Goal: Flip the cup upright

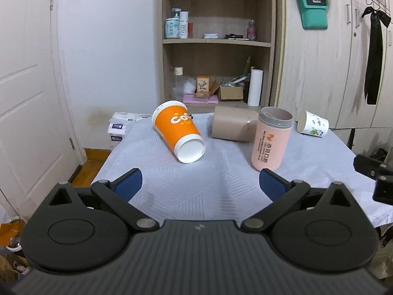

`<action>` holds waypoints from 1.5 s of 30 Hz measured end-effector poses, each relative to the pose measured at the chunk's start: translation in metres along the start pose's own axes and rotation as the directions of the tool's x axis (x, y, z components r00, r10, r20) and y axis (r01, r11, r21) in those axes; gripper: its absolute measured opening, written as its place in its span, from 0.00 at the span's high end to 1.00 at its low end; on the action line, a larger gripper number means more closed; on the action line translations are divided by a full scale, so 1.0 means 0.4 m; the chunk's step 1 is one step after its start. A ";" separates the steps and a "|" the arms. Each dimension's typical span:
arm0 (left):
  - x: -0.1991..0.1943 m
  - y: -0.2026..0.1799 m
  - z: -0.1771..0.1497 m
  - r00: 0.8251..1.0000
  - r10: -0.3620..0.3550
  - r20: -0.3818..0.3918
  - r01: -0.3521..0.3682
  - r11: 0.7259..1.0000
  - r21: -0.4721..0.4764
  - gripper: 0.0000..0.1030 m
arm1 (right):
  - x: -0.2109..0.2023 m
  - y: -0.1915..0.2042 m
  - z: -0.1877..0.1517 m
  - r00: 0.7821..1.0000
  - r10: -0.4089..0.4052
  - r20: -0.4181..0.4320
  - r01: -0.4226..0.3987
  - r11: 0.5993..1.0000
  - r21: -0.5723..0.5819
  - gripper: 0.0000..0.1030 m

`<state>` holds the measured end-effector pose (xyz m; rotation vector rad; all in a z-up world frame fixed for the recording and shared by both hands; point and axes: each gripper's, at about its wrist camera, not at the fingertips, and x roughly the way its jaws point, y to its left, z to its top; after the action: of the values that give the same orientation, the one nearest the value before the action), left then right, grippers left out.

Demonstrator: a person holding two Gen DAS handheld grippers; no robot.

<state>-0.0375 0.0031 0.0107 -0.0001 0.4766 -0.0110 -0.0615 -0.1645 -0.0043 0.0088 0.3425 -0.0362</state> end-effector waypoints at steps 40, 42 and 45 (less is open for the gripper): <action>0.018 0.010 -0.002 0.999 0.010 -0.036 -0.011 0.999 -0.038 0.00 | 0.000 -0.008 -0.006 1.000 -0.019 -0.012 0.019 1.000 0.001 0.00; 0.010 0.008 0.000 1.000 0.010 -0.027 -0.011 1.000 -0.028 0.00 | 0.000 -0.008 -0.006 1.000 -0.017 -0.011 0.017 1.000 0.003 0.00; 0.000 0.011 0.002 1.000 0.004 -0.012 -0.004 0.999 -0.033 0.00 | -0.002 -0.009 -0.007 1.000 -0.016 -0.009 0.016 1.000 0.004 0.00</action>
<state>-0.0370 0.0073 0.0114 -0.0315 0.4886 0.0010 -0.0631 -0.1680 -0.0067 0.0101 0.3512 -0.0523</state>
